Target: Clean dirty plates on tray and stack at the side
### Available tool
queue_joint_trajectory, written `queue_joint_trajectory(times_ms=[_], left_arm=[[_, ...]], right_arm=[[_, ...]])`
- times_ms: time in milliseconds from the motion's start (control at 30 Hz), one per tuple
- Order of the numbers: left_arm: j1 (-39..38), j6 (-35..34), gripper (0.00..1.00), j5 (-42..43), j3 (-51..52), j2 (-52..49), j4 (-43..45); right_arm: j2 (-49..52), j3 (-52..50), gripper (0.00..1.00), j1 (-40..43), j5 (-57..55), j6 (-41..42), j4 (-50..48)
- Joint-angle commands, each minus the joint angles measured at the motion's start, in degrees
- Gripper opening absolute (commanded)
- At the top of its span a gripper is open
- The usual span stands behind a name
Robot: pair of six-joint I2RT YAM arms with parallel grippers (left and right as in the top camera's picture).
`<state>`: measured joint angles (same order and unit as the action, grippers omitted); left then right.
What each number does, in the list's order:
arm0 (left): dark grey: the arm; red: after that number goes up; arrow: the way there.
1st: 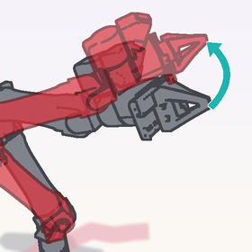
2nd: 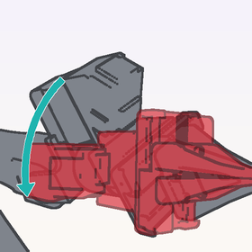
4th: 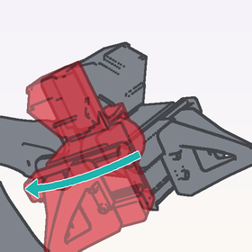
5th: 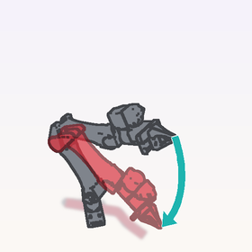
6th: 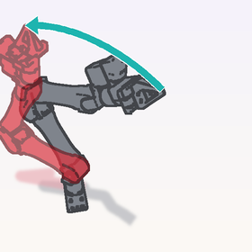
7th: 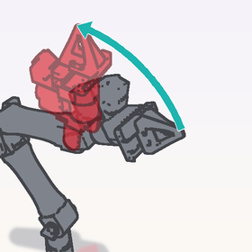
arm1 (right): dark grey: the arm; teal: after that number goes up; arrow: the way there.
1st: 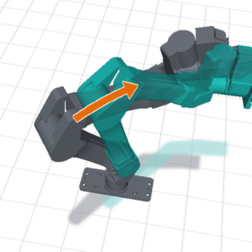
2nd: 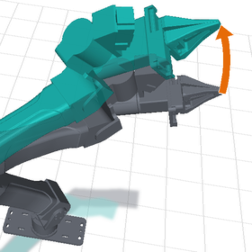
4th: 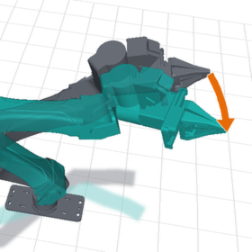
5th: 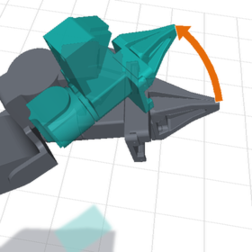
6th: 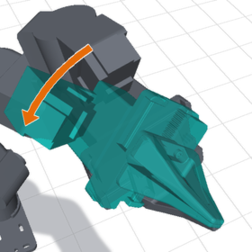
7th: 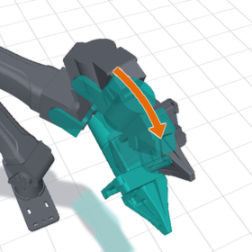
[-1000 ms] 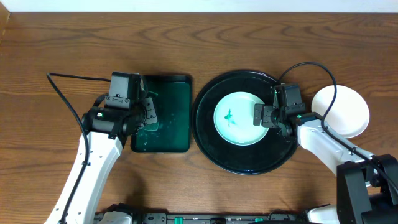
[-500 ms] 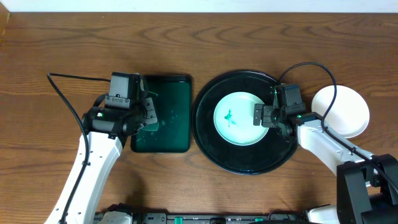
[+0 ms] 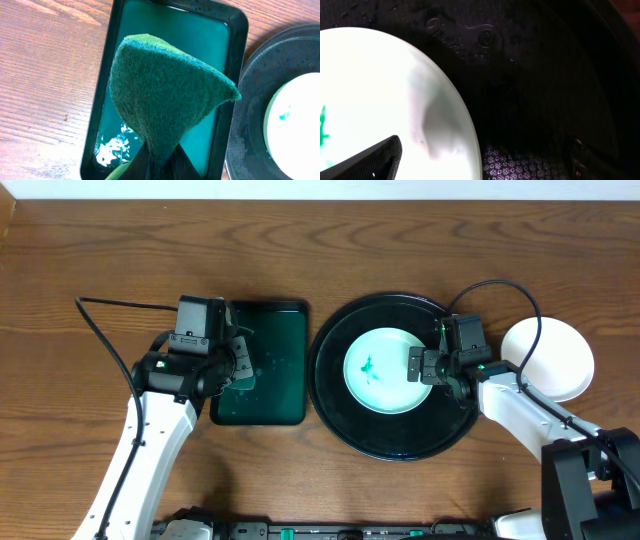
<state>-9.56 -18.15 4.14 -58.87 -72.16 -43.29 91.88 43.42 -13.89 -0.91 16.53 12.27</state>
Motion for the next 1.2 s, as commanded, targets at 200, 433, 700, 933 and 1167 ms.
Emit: queue_joint_trajectory(times_ms=[200, 433, 700, 933, 1167], left_arm=[[-0.2, 0.1, 0.07, -0.1, -0.9, -0.5, -0.2], [-0.2, 0.1, 0.07, -0.1, -0.9, -3.3, 0.1], [-0.2, -0.1, 0.08, 1.0, -0.9, -8.6, 0.0], [-0.2, -0.2, 0.07, 3.4, -0.9, -13.5, 0.1], [-0.2, -0.2, 0.07, 3.4, -0.3, -15.0, 0.1]], right_arm=[[0.4, -0.1, 0.99, -0.5, -0.1, 0.1, 0.0], [0.4, -0.1, 0.99, -0.5, -0.1, 0.1, 0.0], [0.4, -0.1, 0.99, -0.5, -0.1, 0.1, -0.1], [0.4, -0.1, 0.99, -0.4, 0.1, 0.2, -1.7], [0.4, -0.1, 0.64, -0.4, 0.3, 0.1, -1.4]])
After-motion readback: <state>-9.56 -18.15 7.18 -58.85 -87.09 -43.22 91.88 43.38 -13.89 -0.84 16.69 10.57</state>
